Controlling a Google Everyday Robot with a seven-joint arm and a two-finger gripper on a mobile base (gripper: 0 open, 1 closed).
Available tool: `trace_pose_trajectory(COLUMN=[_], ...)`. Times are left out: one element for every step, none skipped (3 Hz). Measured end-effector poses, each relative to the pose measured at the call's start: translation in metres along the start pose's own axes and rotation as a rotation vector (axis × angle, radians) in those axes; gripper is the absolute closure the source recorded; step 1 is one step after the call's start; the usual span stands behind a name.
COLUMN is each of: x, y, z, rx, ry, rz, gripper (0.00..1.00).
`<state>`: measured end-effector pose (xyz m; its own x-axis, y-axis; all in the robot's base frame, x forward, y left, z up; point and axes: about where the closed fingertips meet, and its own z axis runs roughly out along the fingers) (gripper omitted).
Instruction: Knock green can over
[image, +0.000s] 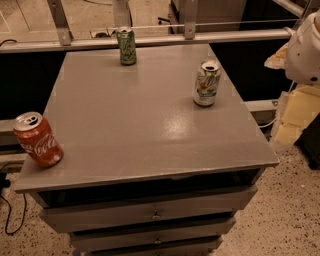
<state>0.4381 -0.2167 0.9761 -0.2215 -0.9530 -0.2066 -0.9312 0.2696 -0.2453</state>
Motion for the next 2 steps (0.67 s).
trace_pose_trajectory(x=[0.0,-0.025], y=[0.0,-0.026], z=[0.0,0.018], rx=[0.002,0.015], ry=[-0.001,-0.02], rz=[0.0,-0.023], gripper=[0.0,0.0])
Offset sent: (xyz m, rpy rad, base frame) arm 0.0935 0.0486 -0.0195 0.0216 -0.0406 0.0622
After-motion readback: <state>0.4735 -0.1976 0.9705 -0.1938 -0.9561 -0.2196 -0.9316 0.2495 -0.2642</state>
